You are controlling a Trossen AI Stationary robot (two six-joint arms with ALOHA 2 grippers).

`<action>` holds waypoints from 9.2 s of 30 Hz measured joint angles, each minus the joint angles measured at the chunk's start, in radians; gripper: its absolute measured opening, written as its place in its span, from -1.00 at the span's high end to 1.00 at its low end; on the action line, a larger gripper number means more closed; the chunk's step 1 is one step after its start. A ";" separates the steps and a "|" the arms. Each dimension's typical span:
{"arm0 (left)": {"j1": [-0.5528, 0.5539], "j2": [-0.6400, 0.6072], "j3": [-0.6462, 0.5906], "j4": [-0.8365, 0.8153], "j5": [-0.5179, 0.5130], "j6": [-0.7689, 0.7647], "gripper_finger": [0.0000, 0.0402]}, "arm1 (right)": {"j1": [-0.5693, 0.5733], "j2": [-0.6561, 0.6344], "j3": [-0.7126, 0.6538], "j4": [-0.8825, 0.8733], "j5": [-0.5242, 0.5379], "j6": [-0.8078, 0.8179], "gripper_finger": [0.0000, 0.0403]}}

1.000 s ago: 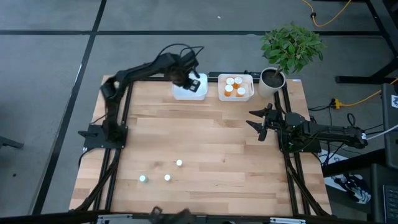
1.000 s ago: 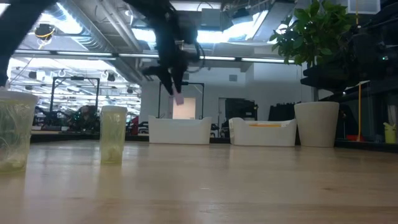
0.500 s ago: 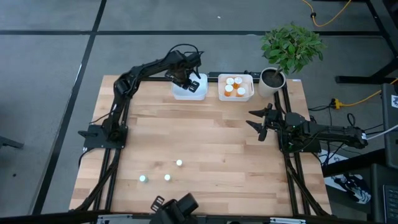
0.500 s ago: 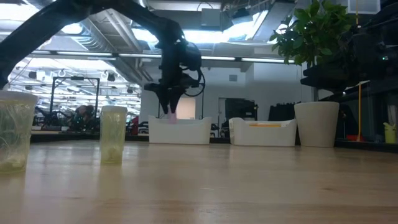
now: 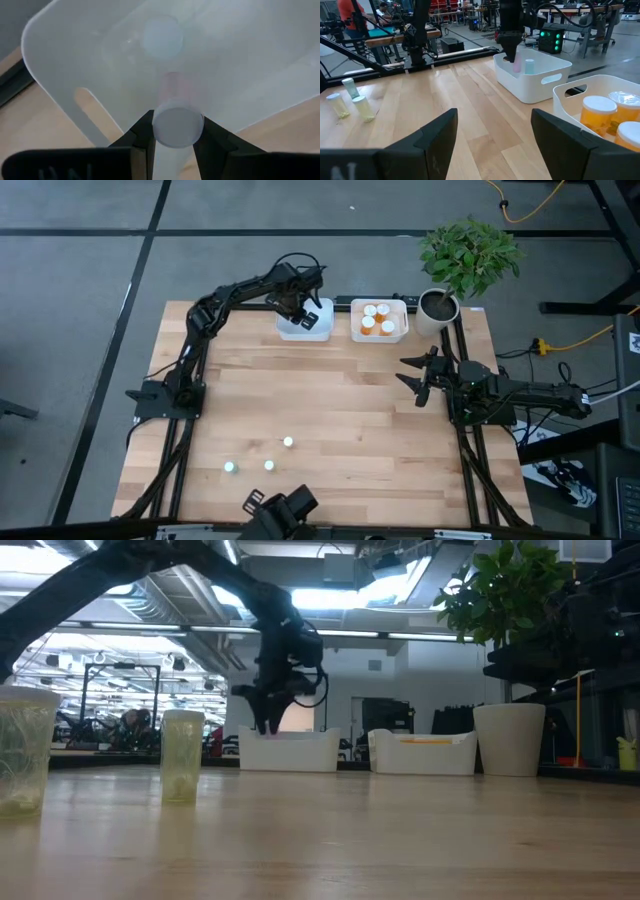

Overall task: Pick and place medicine bottles into bin by pill shape (circle, oval)
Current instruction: Put the pink tablet bottle into the left white bin, then put the yellow tablet bottle into the left white bin

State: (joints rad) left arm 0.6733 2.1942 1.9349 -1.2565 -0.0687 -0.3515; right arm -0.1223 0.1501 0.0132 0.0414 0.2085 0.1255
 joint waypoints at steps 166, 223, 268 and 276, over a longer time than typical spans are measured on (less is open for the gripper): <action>-1.057 -0.551 -0.573 0.221 -0.012 -0.816 0.05 | 0.000 0.003 0.001 0.000 0.000 -0.001 -0.26; -0.997 -0.368 -0.690 0.554 0.122 -0.739 0.09 | 0.000 0.003 0.000 0.000 0.000 0.000 -0.26; -0.979 -0.368 -0.690 0.493 0.097 -0.747 0.10 | 0.000 0.003 0.000 0.000 0.000 -0.001 -0.26; -0.979 -0.368 -0.690 0.493 0.083 -0.747 0.31 | 0.000 0.003 0.000 0.000 0.000 0.000 -0.26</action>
State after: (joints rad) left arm -0.3058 1.8263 1.2453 -0.7631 0.0144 -1.0981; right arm -0.1223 0.1532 0.0132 0.0414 0.2085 0.1251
